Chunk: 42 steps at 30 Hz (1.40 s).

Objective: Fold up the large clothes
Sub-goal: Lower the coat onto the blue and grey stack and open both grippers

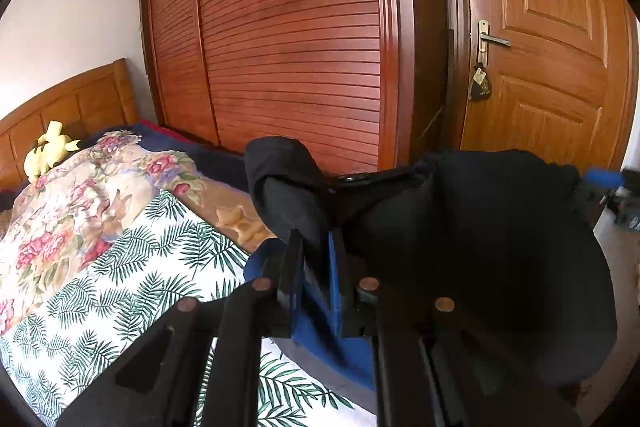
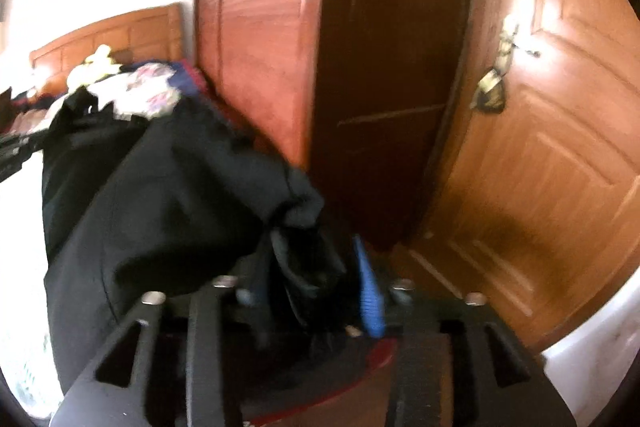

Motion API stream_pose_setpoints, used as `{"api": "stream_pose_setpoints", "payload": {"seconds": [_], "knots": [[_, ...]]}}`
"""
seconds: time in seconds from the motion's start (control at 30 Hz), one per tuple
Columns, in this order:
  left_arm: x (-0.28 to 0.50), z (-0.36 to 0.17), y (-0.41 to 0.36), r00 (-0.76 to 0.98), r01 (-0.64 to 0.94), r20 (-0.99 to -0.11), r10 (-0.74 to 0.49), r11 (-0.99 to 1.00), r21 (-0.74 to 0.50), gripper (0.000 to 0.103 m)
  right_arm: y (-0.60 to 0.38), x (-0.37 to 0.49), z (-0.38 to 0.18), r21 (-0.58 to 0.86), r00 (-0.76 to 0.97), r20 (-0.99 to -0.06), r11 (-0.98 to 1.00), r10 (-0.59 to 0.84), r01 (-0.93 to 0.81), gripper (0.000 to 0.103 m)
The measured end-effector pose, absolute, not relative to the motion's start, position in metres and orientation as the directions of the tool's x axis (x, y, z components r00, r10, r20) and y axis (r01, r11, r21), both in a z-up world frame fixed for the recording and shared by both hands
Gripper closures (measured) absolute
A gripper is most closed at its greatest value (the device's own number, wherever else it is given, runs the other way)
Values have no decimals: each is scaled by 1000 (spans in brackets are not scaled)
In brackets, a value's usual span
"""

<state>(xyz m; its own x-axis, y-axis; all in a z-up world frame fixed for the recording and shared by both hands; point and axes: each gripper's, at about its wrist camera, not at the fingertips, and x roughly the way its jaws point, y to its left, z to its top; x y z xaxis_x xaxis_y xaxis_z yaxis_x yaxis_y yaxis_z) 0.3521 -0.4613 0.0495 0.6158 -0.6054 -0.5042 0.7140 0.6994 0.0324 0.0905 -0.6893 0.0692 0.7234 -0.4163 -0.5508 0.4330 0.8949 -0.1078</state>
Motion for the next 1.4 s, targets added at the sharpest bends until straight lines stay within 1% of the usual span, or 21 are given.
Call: {"api": "stream_pose_setpoints", "payload": {"seconds": [0.03, 0.1, 0.13, 0.2, 0.27, 0.33, 0.47, 0.63, 0.73, 0.83, 1.0, 1.1, 1.27, 1.4], "knots": [[351, 50, -462, 616, 715, -503, -606, 699, 35, 95, -686, 84, 80, -102, 739, -521, 891, -427, 443, 53], [350, 50, -462, 622, 713, -501, -602, 700, 43, 95, -679, 76, 96, -92, 766, -482, 893, -426, 440, 52], [350, 50, -463, 623, 712, -500, -601, 701, 44, 95, -673, 73, 104, -86, 789, -463, 907, -402, 412, 52], [350, 50, -464, 623, 710, -502, -600, 703, 42, 95, -659, 73, 115, -104, 811, -440, 919, -385, 380, 52], [350, 50, -464, 624, 710, -502, -599, 703, 43, 95, -642, 76, 120, -114, 839, -434, 943, -329, 311, 52], [350, 49, -464, 625, 707, -505, -595, 705, 45, 95, -625, 85, 119, -115, 856, -447, 965, -262, 236, 52], [352, 46, -462, 630, 692, -526, -572, 720, 45, 93, -611, 114, 98, -121, 836, -507, 978, -209, 171, 52], [344, 48, -438, 625, 699, -519, -583, 714, 40, 91, -650, 157, 45, -66, 717, -665, 972, -212, 225, 52], [329, 52, -416, 624, 705, -505, -596, 709, 35, 86, -669, 163, 23, -6, 677, -717, 973, -166, 231, 52], [313, 54, -393, 632, 701, -498, -594, 712, 42, 81, -679, 158, 22, 33, 687, -710, 968, -152, 248, 52], [277, 57, -349, 642, 686, -489, -591, 727, 23, 69, -672, 153, 30, 3, 688, -704, 968, -175, 249, 52], [259, 58, -325, 649, 674, -483, -587, 739, 8, 64, -668, 147, 37, 9, 698, -694, 967, -176, 254, 52], [221, 63, -285, 696, 630, -458, -554, 777, 18, 61, -647, 130, 52, 33, 737, -658, 972, -155, 234, 52], [193, 68, -254, 733, 582, -439, -519, 813, 10, 60, -617, 115, 67, -7, 768, -620, 979, -164, 203, 49]]}}
